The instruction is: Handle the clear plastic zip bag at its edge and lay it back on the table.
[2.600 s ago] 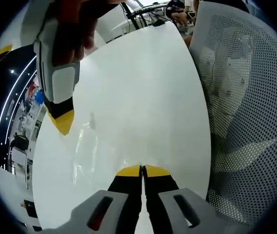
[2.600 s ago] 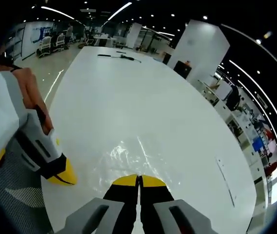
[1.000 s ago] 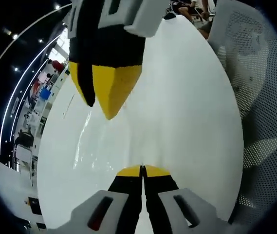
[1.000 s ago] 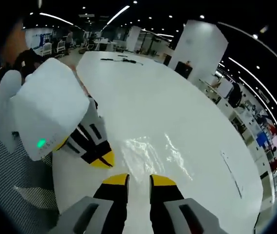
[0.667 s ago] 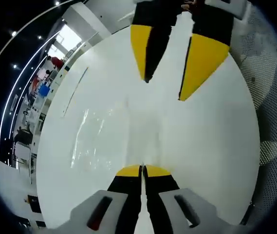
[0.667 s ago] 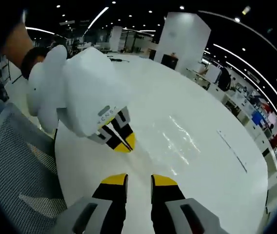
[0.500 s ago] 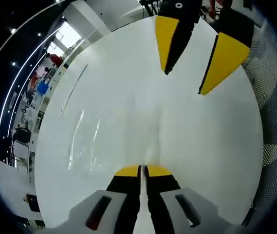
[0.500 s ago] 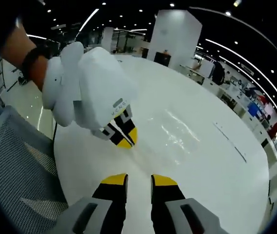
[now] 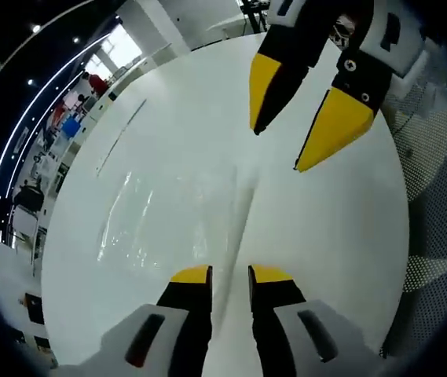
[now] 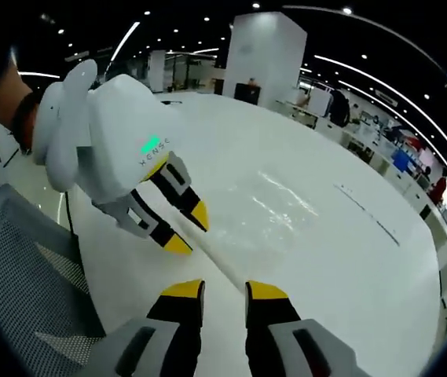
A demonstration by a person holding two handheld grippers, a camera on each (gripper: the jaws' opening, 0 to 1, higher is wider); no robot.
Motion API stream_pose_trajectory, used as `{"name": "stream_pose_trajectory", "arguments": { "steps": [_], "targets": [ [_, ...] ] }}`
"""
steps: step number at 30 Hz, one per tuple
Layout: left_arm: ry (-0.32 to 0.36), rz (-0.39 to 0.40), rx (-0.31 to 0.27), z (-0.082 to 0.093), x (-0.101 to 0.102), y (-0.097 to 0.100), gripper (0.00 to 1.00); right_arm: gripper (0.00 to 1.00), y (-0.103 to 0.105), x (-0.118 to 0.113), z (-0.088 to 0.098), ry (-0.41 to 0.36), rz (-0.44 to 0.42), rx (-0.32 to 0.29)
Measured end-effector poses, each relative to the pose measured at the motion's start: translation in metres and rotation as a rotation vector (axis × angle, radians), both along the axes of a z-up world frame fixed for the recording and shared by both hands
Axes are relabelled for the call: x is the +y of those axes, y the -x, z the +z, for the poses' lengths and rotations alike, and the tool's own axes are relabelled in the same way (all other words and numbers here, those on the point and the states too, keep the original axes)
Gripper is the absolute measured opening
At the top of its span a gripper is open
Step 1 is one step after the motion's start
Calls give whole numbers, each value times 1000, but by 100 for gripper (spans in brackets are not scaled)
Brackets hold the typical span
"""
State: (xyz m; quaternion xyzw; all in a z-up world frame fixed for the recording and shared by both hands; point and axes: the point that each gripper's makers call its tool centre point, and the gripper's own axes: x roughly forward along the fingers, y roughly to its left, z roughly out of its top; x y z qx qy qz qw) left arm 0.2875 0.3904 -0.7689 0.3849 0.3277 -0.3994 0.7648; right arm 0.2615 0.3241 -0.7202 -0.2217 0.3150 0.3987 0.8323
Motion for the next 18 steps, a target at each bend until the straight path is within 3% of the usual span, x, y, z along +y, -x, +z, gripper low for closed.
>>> {"name": "stream_pose_trajectory", "arguments": {
  "steps": [3, 6, 8, 10, 13, 18],
  "targets": [
    [43, 36, 17, 4, 0, 4, 25, 22, -1, 1, -2, -2, -3, 1],
    [96, 72, 20, 11, 0, 9, 26, 38, -1, -2, -1, 2, -26, -10],
    [115, 87, 22, 23, 0, 17, 29, 40, -2, -3, -2, -12, -47, -4],
    [146, 117, 34, 16, 2, 17, 31, 43, -3, -4, -3, -30, -70, 4],
    [224, 193, 60, 24, 7, 24, 38, 46, -8, -8, -2, -66, -117, 11],
    [288, 265, 76, 23, 22, 28, 43, 51, -4, -16, -1, -79, -151, 18]
  ]
}}
